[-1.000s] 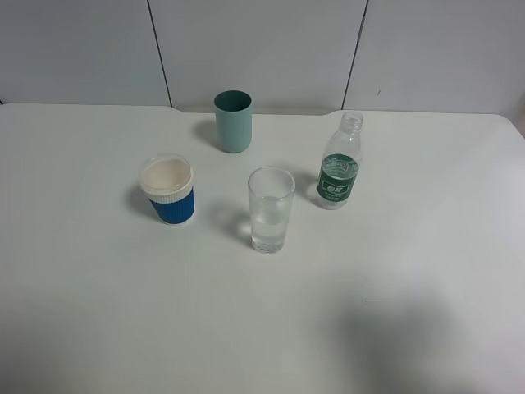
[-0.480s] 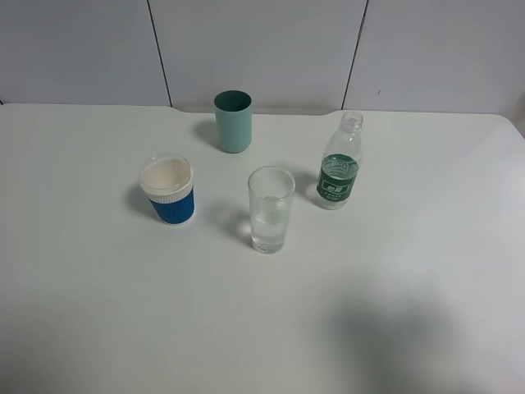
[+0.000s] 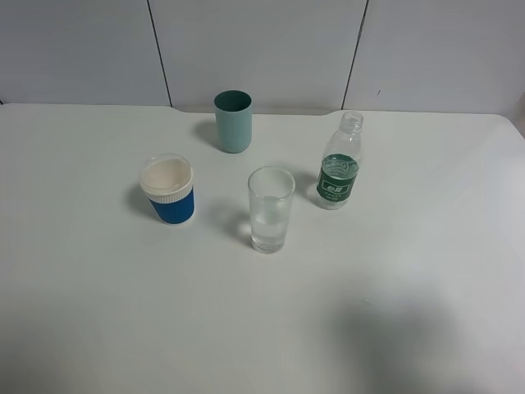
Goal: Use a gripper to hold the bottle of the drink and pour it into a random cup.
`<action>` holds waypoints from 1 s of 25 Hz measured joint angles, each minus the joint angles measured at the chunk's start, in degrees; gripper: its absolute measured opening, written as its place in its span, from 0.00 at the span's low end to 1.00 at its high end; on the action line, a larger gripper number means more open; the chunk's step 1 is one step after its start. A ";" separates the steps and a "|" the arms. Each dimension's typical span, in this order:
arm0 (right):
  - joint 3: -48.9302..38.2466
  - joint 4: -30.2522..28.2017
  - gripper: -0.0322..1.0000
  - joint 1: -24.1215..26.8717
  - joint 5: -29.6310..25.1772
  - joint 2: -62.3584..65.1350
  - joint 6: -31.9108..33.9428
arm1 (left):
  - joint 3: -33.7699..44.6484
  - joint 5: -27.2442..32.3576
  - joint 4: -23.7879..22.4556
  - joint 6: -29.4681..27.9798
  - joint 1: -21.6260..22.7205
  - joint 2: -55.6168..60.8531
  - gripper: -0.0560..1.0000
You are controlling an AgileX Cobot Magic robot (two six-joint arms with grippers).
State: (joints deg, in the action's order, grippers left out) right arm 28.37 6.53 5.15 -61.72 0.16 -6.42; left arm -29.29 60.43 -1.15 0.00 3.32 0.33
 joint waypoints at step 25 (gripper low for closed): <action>0.00 0.00 0.85 0.00 0.00 0.00 0.00 | 0.00 0.00 0.00 0.00 0.00 0.00 0.98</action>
State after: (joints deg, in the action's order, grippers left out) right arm 28.37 6.53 5.15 -61.72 0.16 -6.42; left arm -29.29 60.43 -1.15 0.00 3.32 0.33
